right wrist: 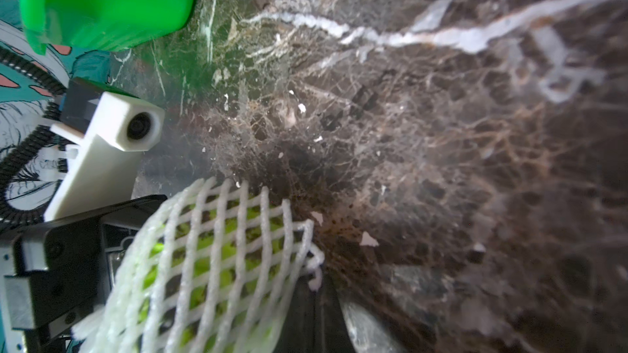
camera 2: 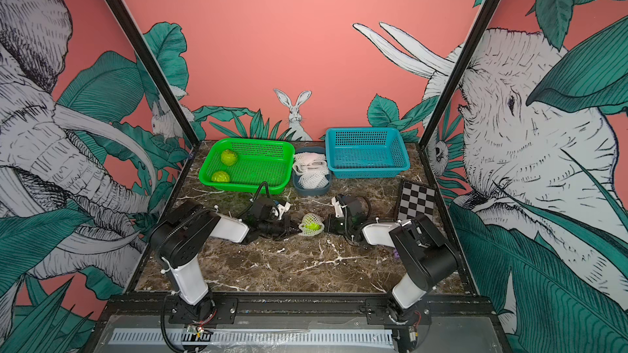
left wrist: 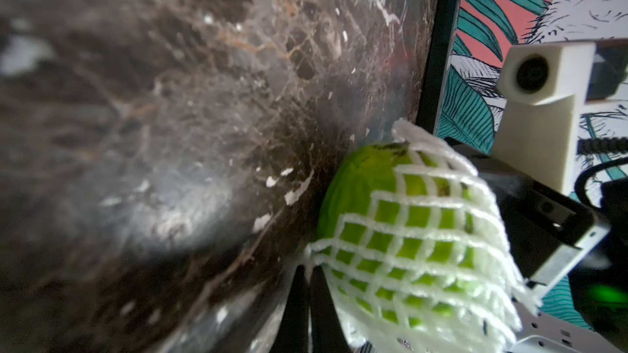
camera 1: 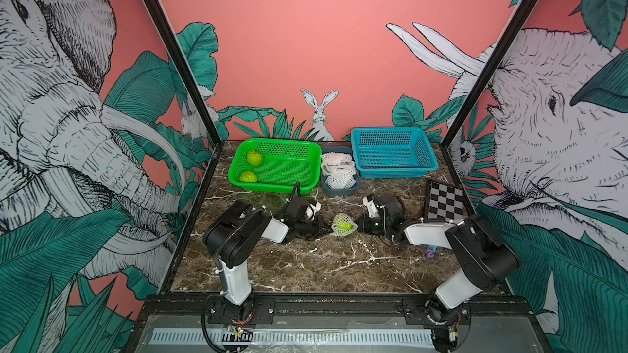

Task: Sleeve custard apples in foam nets
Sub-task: Put on the foam net on the custard apple.

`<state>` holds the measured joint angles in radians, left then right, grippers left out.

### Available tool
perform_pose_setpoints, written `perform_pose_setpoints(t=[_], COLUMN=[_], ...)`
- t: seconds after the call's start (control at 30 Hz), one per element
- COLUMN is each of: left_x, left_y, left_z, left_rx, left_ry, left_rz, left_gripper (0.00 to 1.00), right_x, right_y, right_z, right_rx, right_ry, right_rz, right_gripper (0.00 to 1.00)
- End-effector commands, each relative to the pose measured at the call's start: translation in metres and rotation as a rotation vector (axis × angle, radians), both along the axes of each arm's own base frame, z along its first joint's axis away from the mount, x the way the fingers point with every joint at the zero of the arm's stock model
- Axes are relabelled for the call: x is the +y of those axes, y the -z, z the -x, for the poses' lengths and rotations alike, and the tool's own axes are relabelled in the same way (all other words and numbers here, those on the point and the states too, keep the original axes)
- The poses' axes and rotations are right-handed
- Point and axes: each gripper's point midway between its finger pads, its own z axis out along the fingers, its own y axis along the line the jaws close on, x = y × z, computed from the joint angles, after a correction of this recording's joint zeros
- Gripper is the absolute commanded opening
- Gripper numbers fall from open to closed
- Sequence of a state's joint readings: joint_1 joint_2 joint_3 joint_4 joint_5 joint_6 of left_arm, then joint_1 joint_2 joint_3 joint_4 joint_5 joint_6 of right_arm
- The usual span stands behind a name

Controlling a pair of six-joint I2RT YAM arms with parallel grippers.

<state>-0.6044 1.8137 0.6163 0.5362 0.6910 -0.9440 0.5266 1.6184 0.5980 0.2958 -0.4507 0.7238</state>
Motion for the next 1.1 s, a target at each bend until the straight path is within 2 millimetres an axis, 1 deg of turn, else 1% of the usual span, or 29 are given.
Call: perform_pose_setpoints(t=[0.0,0.13,0.23,0.33,0.4,0.47,0.53,0.63,0.8,0.97,1.03,1.07], left_x=[-0.002,-0.002,-0.002,-0.002,-0.002,-0.002,-0.002,-0.001,-0.001,0.000,0.001,0.001], left_y=[-0.005,-0.004,-0.003,-0.002,-0.003,-0.004,-0.006,-0.006,-0.007,-0.008,-0.009,-0.010], left_z=[-0.001,-0.002,-0.003,-0.003,-0.004,-0.005,-0.005,-0.005,-0.006,-0.007,-0.008,-0.009], left_rx=[-0.023,-0.021,-0.022,-0.023,-0.024,-0.028,-0.032,-0.035,-0.041,-0.044,-0.052,-0.056], left_ry=[0.010,0.009,0.005,0.001,-0.002,-0.005,-0.006,-0.007,-0.011,-0.014,-0.012,-0.012], left_rz=[-0.013,-0.019,-0.023,-0.022,-0.022,-0.022,-0.023,-0.025,-0.028,-0.041,-0.050,-0.052], left_gripper=[0.00,0.00,0.00,0.00,0.00,0.00,0.00,0.00,0.00,0.00,0.00,0.00], right_x=[0.000,0.000,0.000,-0.001,-0.003,-0.007,-0.011,-0.016,-0.017,-0.020,-0.026,-0.028], right_y=[0.011,0.017,0.018,0.018,0.017,0.014,0.011,0.008,0.009,0.011,0.016,0.006], right_z=[0.004,0.003,0.003,0.003,0.002,0.000,-0.002,-0.003,-0.003,-0.002,0.000,-0.002], right_rx=[0.031,0.056,0.059,0.059,0.053,0.045,0.034,0.024,0.026,0.036,0.049,0.024], right_ry=[-0.012,-0.008,-0.005,0.003,0.015,0.032,0.048,0.063,0.063,0.071,0.077,0.081], right_rz=[0.038,0.057,0.058,0.062,0.063,0.064,0.064,0.062,0.063,0.076,0.101,0.100], right_gripper=[0.00,0.00,0.01,0.09,0.21,0.36,0.41,0.42,0.41,0.35,0.32,0.32])
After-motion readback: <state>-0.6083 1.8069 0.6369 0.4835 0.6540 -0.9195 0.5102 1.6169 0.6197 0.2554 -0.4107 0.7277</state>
